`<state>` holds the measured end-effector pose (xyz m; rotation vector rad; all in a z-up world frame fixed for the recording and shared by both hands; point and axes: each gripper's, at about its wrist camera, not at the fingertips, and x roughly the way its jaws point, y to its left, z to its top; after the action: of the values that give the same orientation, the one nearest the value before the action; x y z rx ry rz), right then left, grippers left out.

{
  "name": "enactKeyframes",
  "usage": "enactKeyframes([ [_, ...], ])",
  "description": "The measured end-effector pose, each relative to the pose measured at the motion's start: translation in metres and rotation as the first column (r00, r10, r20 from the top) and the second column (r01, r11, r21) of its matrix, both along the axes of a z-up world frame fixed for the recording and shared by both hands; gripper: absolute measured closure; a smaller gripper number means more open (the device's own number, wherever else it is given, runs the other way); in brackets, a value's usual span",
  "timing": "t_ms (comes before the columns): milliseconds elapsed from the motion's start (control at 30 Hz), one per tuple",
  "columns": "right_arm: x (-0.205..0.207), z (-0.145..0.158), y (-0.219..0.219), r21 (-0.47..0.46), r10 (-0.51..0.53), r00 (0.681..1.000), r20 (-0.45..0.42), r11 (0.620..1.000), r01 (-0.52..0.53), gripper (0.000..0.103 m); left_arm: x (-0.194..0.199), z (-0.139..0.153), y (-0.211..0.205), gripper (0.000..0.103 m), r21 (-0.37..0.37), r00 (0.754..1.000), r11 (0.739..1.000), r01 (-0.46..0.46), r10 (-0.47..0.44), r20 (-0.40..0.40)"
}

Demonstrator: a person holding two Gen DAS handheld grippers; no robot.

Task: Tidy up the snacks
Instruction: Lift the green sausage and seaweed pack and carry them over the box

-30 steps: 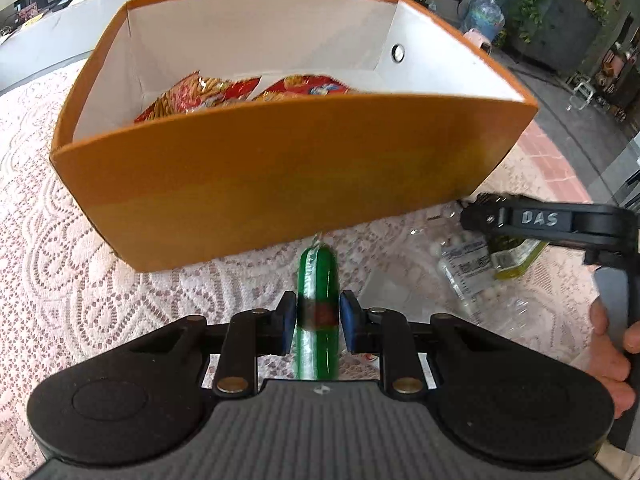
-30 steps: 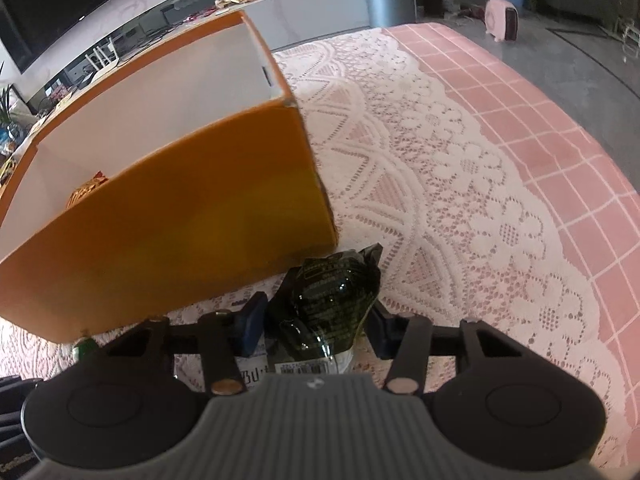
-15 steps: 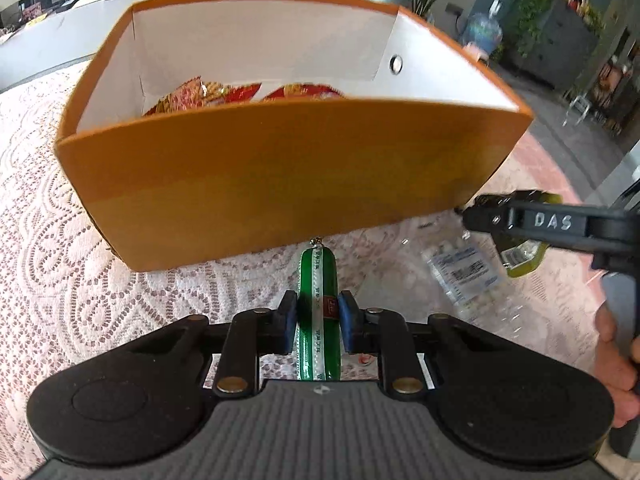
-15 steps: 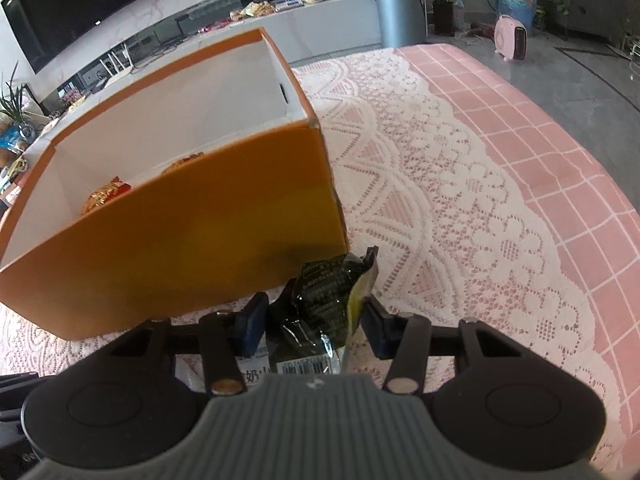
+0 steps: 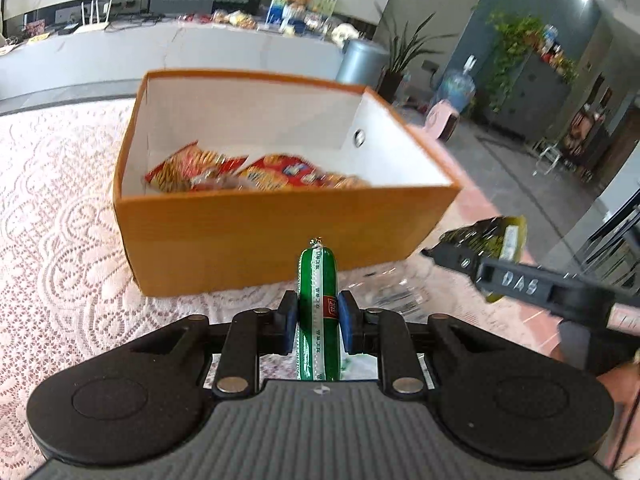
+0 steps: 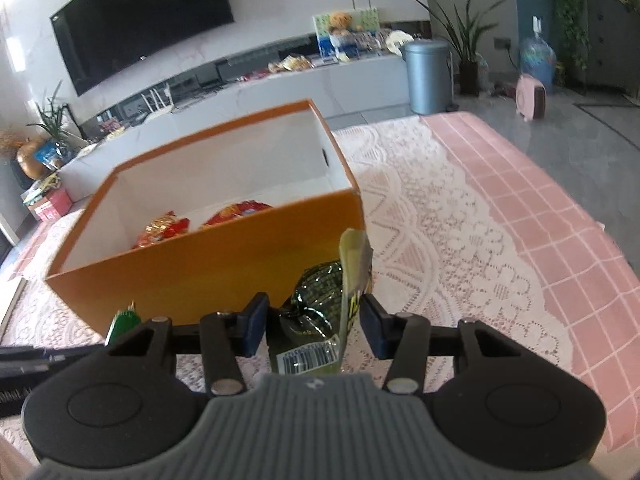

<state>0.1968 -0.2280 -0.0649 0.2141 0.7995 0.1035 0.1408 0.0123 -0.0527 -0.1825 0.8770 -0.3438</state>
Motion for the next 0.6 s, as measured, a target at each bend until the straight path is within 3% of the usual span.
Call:
enactKeyframes([
  [333,-0.014,0.053,0.006,0.017,0.082,0.99,0.112,0.996,-0.085,0.055,0.01,0.058,-0.008,0.08,-0.033,0.992,0.999,0.02,-0.016,0.127],
  [600,0.015,0.087,0.034,-0.105,0.21,0.961,0.178,0.976,-0.193,0.055,0.049,0.078,-0.011,0.08,-0.017,0.986,1.0,0.022,-0.019,0.165],
])
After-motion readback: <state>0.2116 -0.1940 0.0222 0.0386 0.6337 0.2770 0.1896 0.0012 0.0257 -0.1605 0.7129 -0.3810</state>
